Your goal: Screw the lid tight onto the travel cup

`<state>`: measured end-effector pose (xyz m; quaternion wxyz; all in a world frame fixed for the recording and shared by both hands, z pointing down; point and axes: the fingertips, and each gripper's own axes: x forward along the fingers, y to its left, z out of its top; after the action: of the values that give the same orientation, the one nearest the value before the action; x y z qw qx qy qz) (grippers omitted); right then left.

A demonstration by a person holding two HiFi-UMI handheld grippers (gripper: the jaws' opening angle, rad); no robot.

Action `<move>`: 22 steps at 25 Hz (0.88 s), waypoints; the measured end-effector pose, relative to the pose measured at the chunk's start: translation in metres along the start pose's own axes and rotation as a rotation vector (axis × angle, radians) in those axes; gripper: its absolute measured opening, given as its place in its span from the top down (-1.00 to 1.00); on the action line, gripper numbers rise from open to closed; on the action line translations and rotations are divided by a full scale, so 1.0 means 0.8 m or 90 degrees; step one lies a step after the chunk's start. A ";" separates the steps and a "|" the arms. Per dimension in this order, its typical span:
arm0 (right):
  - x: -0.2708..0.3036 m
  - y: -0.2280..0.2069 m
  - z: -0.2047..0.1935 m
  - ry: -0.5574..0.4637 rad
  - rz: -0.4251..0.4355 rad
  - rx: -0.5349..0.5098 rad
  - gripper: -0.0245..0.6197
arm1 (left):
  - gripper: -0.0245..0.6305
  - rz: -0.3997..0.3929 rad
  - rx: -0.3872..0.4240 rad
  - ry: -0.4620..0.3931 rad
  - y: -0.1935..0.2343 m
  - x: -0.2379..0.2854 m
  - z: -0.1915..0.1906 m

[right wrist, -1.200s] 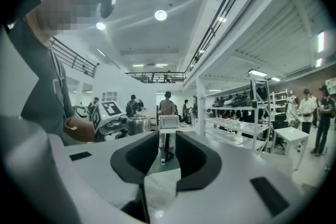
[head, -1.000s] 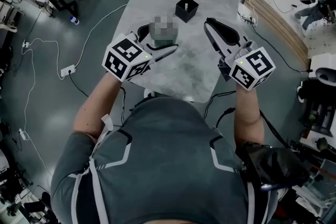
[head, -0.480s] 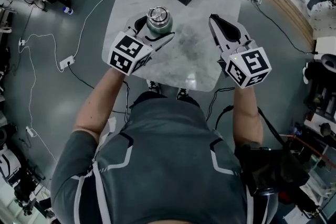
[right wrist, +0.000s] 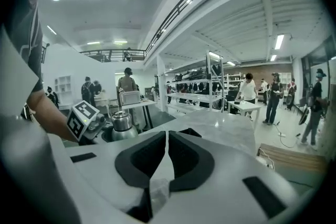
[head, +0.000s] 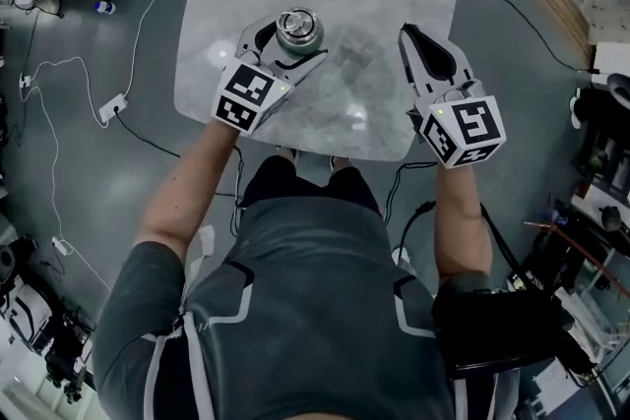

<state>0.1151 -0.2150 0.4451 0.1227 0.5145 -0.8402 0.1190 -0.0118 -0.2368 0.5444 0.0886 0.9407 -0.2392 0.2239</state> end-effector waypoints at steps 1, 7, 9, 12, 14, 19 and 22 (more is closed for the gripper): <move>0.002 -0.003 -0.007 0.004 -0.005 0.004 0.80 | -0.23 -0.002 0.000 -0.001 0.001 0.006 -0.007; 0.018 -0.021 -0.059 0.023 -0.024 0.030 0.80 | -0.23 -0.010 -0.011 0.004 0.011 0.054 -0.051; 0.021 -0.026 -0.077 0.029 -0.030 0.038 0.80 | -0.23 -0.010 -0.013 0.004 0.012 0.070 -0.064; 0.026 -0.029 -0.100 0.035 -0.039 0.057 0.80 | -0.23 -0.010 -0.015 0.003 0.015 0.089 -0.081; 0.030 -0.028 -0.112 0.040 -0.042 0.061 0.80 | -0.23 -0.008 -0.022 0.004 0.018 0.096 -0.092; 0.035 -0.040 -0.135 0.054 -0.051 0.059 0.80 | -0.23 -0.003 -0.029 0.007 0.025 0.113 -0.105; 0.040 -0.046 -0.143 0.056 -0.058 0.064 0.80 | -0.23 -0.004 -0.023 0.008 0.026 0.120 -0.111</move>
<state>0.1440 -0.2205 0.5661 0.1386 0.5518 -0.8030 0.1776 0.0200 -0.2697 0.6683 0.1081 0.9382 -0.2395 0.2254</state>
